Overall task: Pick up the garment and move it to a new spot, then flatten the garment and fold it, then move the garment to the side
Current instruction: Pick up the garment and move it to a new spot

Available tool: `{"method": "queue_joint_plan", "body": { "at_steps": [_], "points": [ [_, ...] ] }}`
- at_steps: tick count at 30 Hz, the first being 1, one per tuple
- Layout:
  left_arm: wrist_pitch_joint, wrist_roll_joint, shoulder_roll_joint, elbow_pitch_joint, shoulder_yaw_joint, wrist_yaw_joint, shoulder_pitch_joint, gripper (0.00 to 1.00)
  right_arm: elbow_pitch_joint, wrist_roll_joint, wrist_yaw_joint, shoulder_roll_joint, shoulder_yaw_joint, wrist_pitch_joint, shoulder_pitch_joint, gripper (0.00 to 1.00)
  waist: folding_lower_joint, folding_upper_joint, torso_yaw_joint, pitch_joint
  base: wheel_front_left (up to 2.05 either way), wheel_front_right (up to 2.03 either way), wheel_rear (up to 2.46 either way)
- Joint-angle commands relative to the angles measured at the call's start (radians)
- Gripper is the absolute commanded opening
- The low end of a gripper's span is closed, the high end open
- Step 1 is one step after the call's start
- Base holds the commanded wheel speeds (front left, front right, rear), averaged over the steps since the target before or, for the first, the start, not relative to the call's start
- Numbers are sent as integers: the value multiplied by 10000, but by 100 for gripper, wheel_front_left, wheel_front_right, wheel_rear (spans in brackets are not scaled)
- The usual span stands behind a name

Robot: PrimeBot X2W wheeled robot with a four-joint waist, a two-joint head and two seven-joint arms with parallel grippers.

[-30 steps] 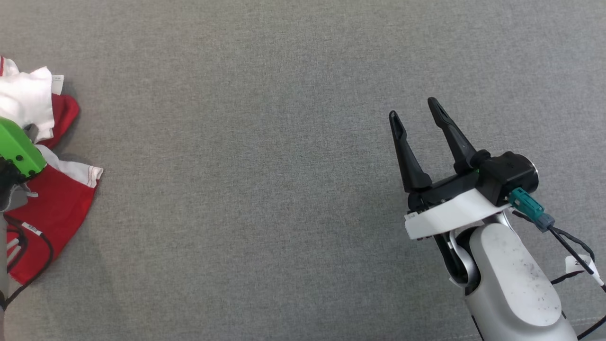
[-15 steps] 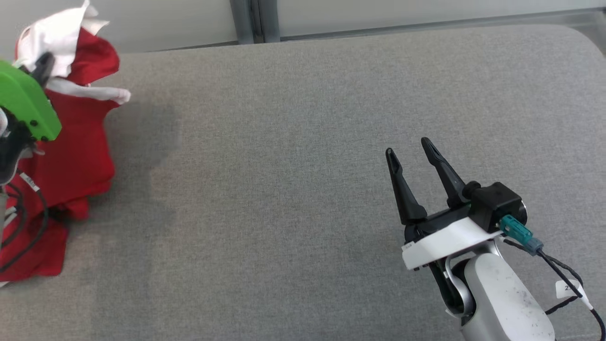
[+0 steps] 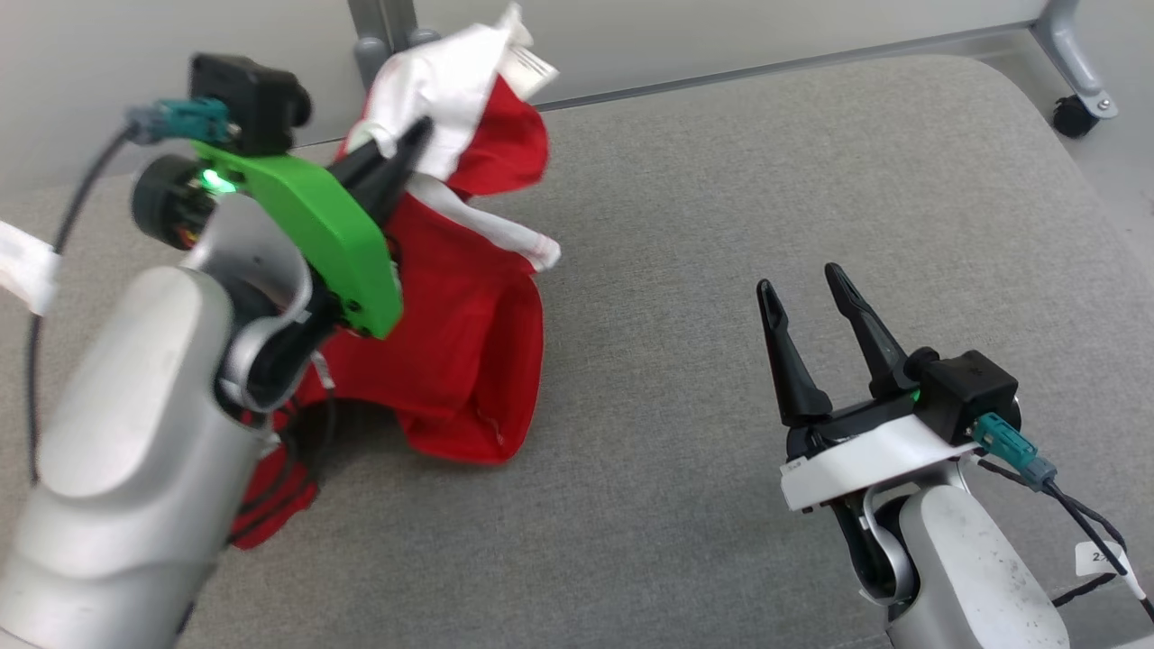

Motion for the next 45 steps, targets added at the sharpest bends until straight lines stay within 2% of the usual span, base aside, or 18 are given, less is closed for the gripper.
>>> {"method": "queue_joint_plan", "body": {
  "at_steps": [1, 6, 10, 11, 12, 15, 19, 23, 26, 30, 38, 42, 45],
  "points": [
    [-268, 125, -298, 32, -109, 113, 257, 0, -47, 52, 1, -4, -21, -30, 61, 100, 0, -1, -476, 275, 0, 0, 0],
    [-1354, 566, -1545, 1262, -985, 172, 979, 0, -18, 123, 1, -1, 31, -30, 59, 100, 0, -1, -856, 491, 0, 0, 0],
    [-2254, 1039, -2304, 3122, -1694, 88, 1248, 0, 58, 111, 1, -2, 145, -32, 12, 100, 0, -1, -966, 574, 0, 0, 0],
    [-2543, 1162, -2500, 3663, -1834, 75, 1248, 83, 91, 98, 1, -2, 180, -30, 1, 100, 0, -1, -967, 574, 0, 0, 0],
    [-2708, 1308, -2599, 4037, -2022, 51, 1240, 100, 113, 80, 1, -3, 206, -32, 7, 100, 0, -1, -963, 560, 0, 0, 0],
    [-3579, 1335, -2963, 4872, -2270, -20, 1123, 100, 200, 1, 1, -1, 188, -30, 120, 100, 0, -1, -804, 439, 0, 0, 0],
    [-4459, 1296, -3078, 5377, -2324, -63, 910, 100, 311, -103, 1, -5, 155, -30, 290, 100, 0, -1, -423, 156, 0, 0, 0],
    [-5242, 1225, -2837, 5448, -2081, -67, 954, 100, 317, -114, 1, -10, 138, -30, 449, 100, 0, -1, -38, -199, 0, 0, 0],
    [-5687, 1311, -2535, 5308, -1951, 89, 1197, 100, 299, -104, 1, -69, 95, -30, 547, 100, 0, -1, 272, -456, 0, 0, 0],
    [-6160, 1307, -2005, 4805, -1562, 531, 1677, 100, 245, -125, 1, -167, 46, -30, 779, 100, 0, -1, 595, -791, 0, 0, 0],
    [-6509, 1438, -1017, 2801, -72, 2060, 3968, 100, -101, -180, 1, -278, -263, -30, 1295, 100, 0, -1, 826, -1203, 0, 0, 0],
    [-6507, 1702, -949, 1584, 823, 2796, 5505, 100, -248, -211, 1, -278, -542, -30, 1546, 100, 0, -1, 832, -1222, 0, 0, 0],
    [-6508, 1858, -1103, 1006, 1013, 2854, 6203, 100, -303, -240, 1, -249, -657, -30, 1638, 100, 0, -1, 897, -1162, 0, 0, 0]
  ]
}}
